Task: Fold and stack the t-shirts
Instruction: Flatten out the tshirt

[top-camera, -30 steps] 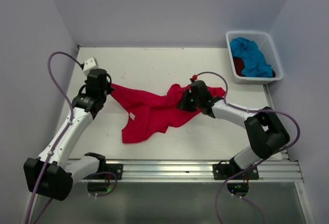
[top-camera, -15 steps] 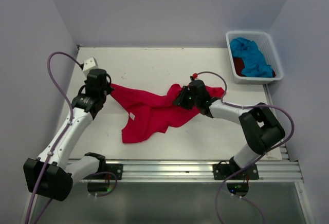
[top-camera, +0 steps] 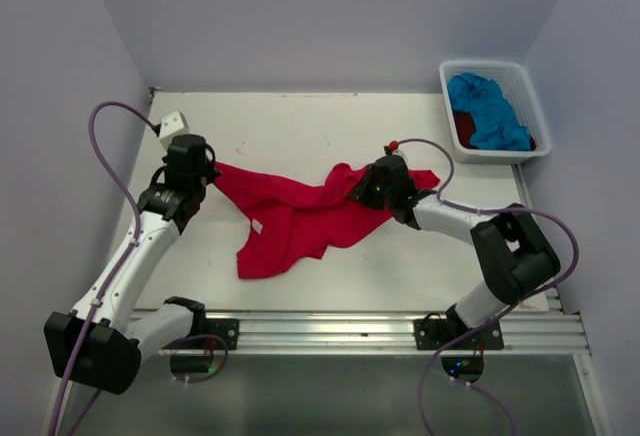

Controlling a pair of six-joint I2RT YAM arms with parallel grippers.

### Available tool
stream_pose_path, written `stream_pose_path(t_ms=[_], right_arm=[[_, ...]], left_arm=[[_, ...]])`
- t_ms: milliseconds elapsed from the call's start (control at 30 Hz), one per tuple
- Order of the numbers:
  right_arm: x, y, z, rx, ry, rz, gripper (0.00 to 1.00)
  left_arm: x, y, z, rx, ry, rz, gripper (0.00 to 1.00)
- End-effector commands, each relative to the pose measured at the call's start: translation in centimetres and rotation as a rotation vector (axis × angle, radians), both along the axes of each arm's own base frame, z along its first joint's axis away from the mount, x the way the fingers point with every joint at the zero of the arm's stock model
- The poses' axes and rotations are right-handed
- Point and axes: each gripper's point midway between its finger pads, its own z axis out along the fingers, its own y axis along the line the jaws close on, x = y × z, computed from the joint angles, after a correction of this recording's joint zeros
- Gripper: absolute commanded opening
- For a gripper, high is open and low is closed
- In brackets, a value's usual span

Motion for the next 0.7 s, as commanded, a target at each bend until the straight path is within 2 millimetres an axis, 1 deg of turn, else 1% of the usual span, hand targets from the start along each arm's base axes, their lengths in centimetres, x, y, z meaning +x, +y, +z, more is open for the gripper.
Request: stream_pose_path(t_ms=[0, 33, 67, 133, 167, 200, 267, 467, 500, 600, 667], right_arm=[[1.0, -0.5, 0.8, -0.008, -0.039, -0.031, 0.29], [1.0, -0.1, 0.3, -0.001, -0.026, -0.020, 0.29], [1.2, 0.2, 0.4, 0.007, -0.027, -0.015, 0.29], [1.5, 0.7, 0.1, 0.025, -0.018, -0.007, 0.29], [1.8, 0.9, -0.3, 0.026, -0.012, -0.010, 0.29], [2.2, 1.1, -0.3, 0.035, -0.018, -0.016, 0.29], [2.4, 2.0, -0.8, 0.055, 0.001, 0.006, 0.29], [3.5, 3.2, -1.6, 0.081, 0.009, 0.023, 0.29], [3.5, 3.5, -2.0, 0.086, 0.019, 0.031, 0.29], [3.6, 4.0, -2.0, 0.108, 0.019, 0.041, 0.30], [3.5, 4.0, -1.8, 0.111, 0.011, 0.042, 0.30]], left_arm=[[-0.1, 0.5, 0.5, 0.006, -0.025, 0.018, 0.00], [-0.1, 0.5, 0.5, 0.005, -0.023, 0.019, 0.00], [-0.1, 0.5, 0.6, 0.005, -0.026, 0.019, 0.00], [-0.2, 0.6, 0.6, 0.005, -0.027, 0.020, 0.00], [-0.2, 0.6, 0.6, 0.007, -0.026, 0.023, 0.00], [-0.3, 0.7, 0.6, 0.008, -0.025, 0.024, 0.00], [-0.3, 0.7, 0.7, 0.008, -0.028, 0.026, 0.00], [-0.4, 0.8, 0.8, 0.011, -0.030, 0.029, 0.00], [-0.4, 0.8, 0.8, 0.013, -0.030, 0.029, 0.00], [-0.4, 0.9, 0.6, 0.019, -0.023, 0.031, 0.00], [-0.5, 1.0, 0.6, 0.019, -0.022, 0.032, 0.00]])
